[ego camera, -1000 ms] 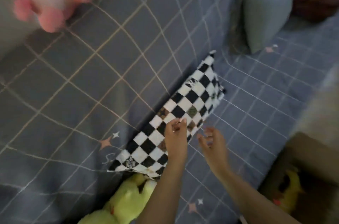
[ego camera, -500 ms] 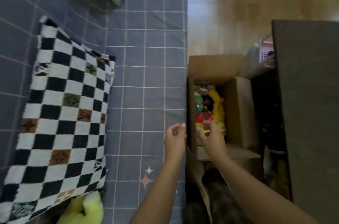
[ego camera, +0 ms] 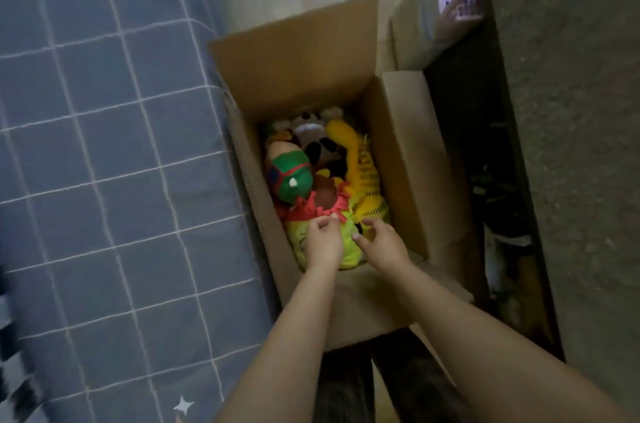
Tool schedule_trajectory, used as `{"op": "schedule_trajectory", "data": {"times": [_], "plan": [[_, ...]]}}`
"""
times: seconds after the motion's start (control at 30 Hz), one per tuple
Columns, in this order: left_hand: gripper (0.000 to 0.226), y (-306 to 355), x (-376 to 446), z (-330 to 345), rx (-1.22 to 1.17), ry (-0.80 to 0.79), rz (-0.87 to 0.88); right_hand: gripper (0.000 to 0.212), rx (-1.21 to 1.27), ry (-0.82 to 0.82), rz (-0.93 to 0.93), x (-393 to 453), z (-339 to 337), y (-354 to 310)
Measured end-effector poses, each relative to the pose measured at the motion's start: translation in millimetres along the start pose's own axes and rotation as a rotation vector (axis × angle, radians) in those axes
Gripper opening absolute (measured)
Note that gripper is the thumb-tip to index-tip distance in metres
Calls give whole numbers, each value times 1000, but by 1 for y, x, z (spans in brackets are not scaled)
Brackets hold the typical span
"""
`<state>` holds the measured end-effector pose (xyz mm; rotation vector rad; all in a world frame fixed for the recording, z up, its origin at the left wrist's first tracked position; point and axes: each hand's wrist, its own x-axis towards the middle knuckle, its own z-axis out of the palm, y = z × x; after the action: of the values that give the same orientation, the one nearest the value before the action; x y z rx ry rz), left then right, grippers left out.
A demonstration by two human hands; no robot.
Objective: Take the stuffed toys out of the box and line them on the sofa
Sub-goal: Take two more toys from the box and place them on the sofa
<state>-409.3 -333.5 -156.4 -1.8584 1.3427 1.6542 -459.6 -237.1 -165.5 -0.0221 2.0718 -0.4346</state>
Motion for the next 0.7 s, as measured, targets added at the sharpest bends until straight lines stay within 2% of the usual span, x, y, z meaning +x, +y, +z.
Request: {"op": "schedule_trajectory", "data": {"times": [0.17, 0.27, 0.37, 0.43, 0.5, 0.53, 0.63, 0.7], "plan": [[45, -13, 85, 33, 100, 178, -94, 65, 11, -146, 121, 82, 45, 35], [47, -24, 104, 36, 193, 221, -9, 72, 97, -188, 217, 101, 75, 51], [44, -42, 114, 31, 217, 248, 95, 79, 70, -112, 262, 111, 100, 65], [45, -48, 112, 26, 231, 217, 173, 63, 43, -50, 223, 116, 103, 68], [50, -53, 109, 20, 260, 157, 213, 31, 72, -33, 207, 117, 100, 67], [53, -55, 109, 16, 267, 126, 217, 23, 86, -28, 207, 117, 99, 67], [59, -55, 103, 6, 319, 54, 233, 30, 131, -15, 215, 114, 97, 66], [62, -49, 97, 1, 482, 26, 376, 33, 180, 8, 194, 106, 89, 62]]}}
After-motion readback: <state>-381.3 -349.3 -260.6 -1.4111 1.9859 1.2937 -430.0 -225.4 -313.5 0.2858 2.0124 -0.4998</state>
